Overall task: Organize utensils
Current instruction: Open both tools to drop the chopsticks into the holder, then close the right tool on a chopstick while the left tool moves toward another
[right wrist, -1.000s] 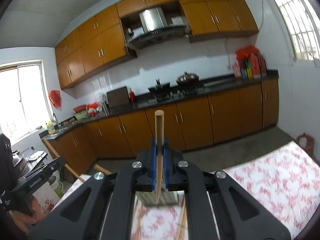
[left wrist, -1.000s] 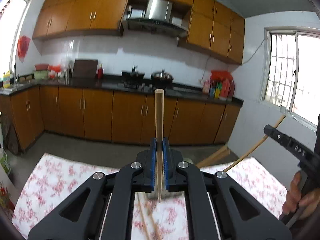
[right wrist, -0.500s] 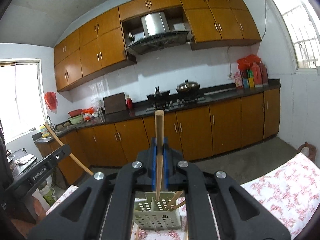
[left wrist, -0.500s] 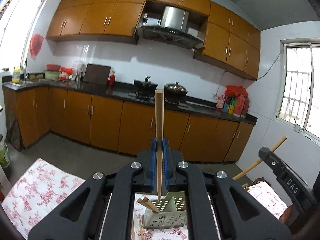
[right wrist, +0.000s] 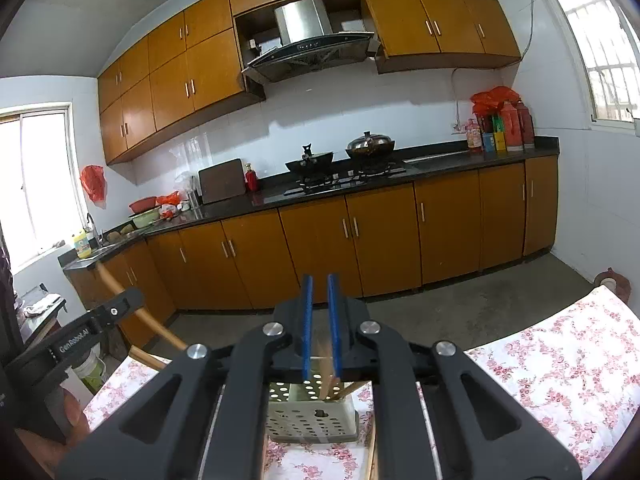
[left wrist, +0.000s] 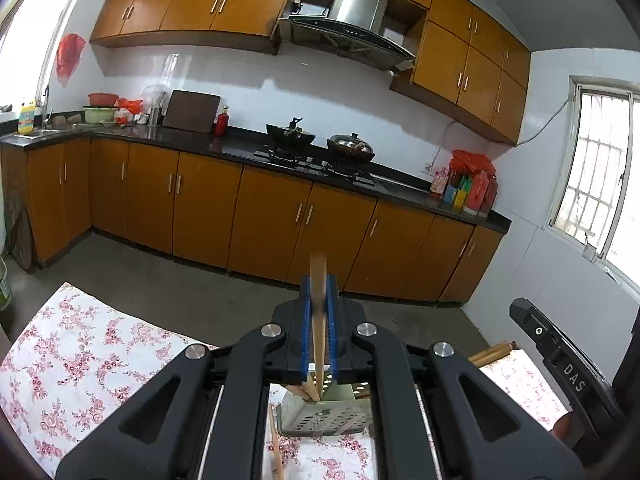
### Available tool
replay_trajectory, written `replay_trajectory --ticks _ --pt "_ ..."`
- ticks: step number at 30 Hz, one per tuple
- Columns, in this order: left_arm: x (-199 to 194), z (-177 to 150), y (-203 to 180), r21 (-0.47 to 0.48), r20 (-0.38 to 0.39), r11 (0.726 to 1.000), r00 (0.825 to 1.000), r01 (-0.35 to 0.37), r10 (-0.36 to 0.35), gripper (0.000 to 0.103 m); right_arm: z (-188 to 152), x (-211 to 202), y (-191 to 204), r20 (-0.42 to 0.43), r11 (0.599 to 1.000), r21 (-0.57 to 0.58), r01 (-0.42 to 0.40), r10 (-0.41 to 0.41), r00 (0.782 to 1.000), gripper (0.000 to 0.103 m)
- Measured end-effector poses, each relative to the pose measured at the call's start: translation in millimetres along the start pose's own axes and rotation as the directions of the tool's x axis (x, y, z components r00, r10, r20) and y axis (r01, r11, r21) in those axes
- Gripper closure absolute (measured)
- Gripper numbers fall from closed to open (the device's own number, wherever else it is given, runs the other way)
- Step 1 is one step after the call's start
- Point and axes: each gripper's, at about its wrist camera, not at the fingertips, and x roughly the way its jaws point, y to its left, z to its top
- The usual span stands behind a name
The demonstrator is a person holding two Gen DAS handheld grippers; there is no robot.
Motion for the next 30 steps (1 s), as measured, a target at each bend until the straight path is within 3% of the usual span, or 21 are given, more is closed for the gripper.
replay_trajectory --ticks 11,14,18,21,25,30 --pt "-52.7 6.7 8.5 0.006 0.039 1.000 0.999 -0.008 0.008 0.095 -15.2 -65.1 -26.2 0.011 0.999 0.015 0.050 -0.050 0.999 0.092" --pt "-65.5 -7.1 18.8 0.009 0.015 1.000 1.000 -0.018 0.018 0.095 -34.2 -76.1 -39.5 -0.027 0.997 0.024 0.073 -0.073 0.997 0.092" --pt "-65.8 -33.4 34.1 0.035 -0.042 0.997 0.997 -0.062 0.063 0.095 -79.3 -73.4 -62.6 -0.149 0.992 0.053 0.111 -0.102 0.984 0.090" --pt "-56.2 -59.9 47.6 0.054 -0.115 0.994 0.988 -0.097 0.103 0.095 -120.4 -60.8 -74.6 -0.265 0.988 0.079 0.135 -0.109 0.958 0.088" --pt "-37.2 -97.5 66.6 0.073 -0.227 0.987 0.962 -0.141 0.154 0.095 -166.0 -42.1 -73.1 -0.390 0.989 0.061 0.138 -0.104 0.915 0.088" --pt "-22.5 -128.4 81.7 0.071 -0.327 0.986 0.930 -0.150 0.166 0.095 -198.0 -19.2 -61.6 -0.497 0.994 0.045 0.101 -0.065 0.865 0.086"
